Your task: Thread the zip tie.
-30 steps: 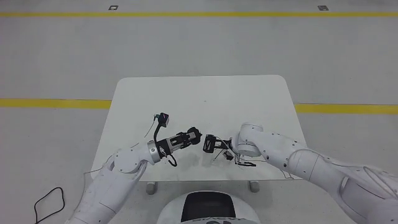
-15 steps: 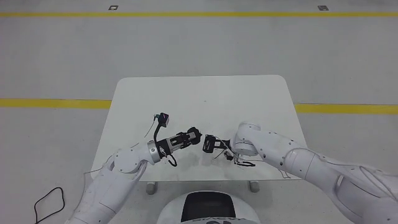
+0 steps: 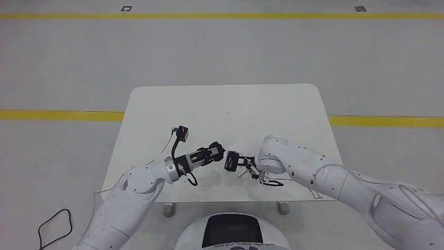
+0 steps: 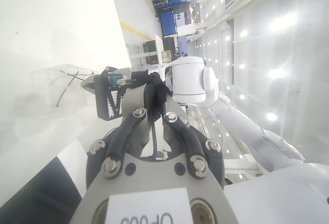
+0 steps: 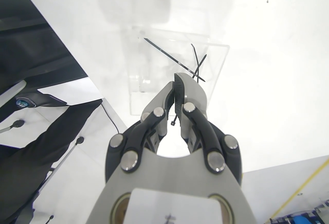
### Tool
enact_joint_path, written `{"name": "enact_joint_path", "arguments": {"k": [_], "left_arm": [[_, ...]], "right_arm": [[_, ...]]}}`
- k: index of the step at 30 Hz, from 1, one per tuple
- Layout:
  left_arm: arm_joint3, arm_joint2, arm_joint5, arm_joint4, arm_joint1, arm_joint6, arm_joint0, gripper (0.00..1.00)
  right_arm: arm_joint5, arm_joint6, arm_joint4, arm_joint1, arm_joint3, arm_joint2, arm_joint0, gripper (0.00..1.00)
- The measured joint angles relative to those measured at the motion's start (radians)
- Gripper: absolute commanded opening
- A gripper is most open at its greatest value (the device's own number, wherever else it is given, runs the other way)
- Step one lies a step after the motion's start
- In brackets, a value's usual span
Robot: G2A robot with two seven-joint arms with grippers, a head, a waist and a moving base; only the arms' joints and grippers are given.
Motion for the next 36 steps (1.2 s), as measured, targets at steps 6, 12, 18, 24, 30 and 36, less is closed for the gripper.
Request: {"name": "enact_joint_path", "arguments": {"k": [6, 12, 18, 24, 30, 36], "left_arm": [[0.000, 0.000, 0.000, 0.000, 0.000, 0.000, 0.000, 0.00], [0.000, 0.000, 0.000, 0.000, 0.000, 0.000, 0.000, 0.00], [0.000, 0.000, 0.000, 0.000, 0.000, 0.000, 0.000, 0.00], [0.000, 0.000, 0.000, 0.000, 0.000, 0.000, 0.000, 0.00], [0.000, 0.000, 0.000, 0.000, 0.000, 0.000, 0.000, 0.00], [0.000, 0.000, 0.000, 0.000, 0.000, 0.000, 0.000, 0.00]], "right_arm": [[0.000, 0.009, -0.007, 0.007, -0.016, 0.000, 0.001, 0.02], [0.000, 0.037, -0.013, 0.005, -0.016, 0.000, 0.005, 0.22], [0.000, 0.067, -0.010, -0.010, -0.005, 0.000, 0.009, 0.22], [0.000, 0.086, -0.007, -0.028, 0.017, 0.000, 0.012, 0.20], [0.000, 0.124, 0.033, -0.047, 0.022, 0.000, 0.010, 0.16], [0.000, 0.138, 0.030, -0.054, 0.024, 0.000, 0.015, 0.18]]}}
